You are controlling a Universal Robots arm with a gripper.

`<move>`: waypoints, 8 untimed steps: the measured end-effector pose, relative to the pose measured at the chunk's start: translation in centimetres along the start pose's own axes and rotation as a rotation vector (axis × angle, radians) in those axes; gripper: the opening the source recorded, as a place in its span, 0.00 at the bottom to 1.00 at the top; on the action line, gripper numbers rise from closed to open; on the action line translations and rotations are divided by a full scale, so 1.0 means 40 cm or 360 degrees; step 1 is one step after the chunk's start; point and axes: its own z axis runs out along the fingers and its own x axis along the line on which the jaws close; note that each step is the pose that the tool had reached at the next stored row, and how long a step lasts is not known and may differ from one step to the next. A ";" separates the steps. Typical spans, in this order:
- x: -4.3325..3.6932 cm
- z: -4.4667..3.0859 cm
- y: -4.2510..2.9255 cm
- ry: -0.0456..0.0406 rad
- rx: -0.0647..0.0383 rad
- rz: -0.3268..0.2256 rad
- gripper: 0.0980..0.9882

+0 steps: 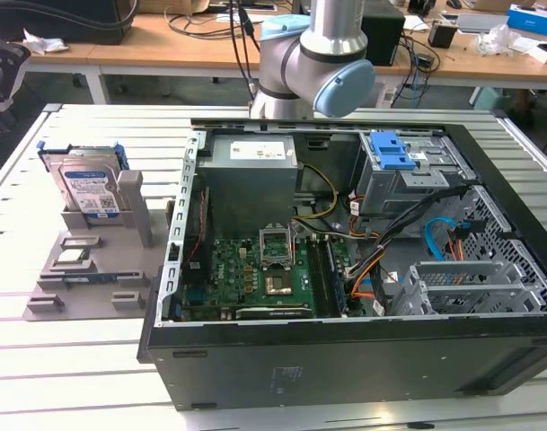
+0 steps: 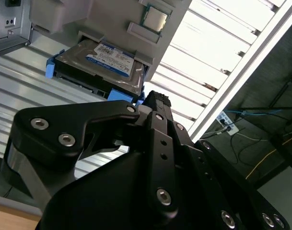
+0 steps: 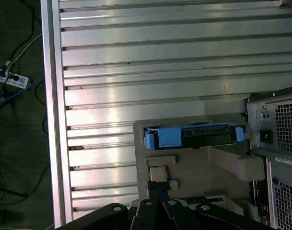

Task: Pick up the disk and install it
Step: 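Reach for the disk, then pick up the disk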

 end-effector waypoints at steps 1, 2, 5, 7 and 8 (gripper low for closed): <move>0.000 0.000 0.000 0.0000 0.0000 0.0000 0.01; 0.000 0.000 0.000 0.0000 0.0000 0.0000 0.01; 0.000 0.000 0.000 0.0002 -0.0001 -0.0044 0.01; 0.000 0.000 0.000 0.0004 -0.0003 -0.0105 0.01; 0.000 0.000 0.000 0.0005 -0.0003 -0.0127 0.01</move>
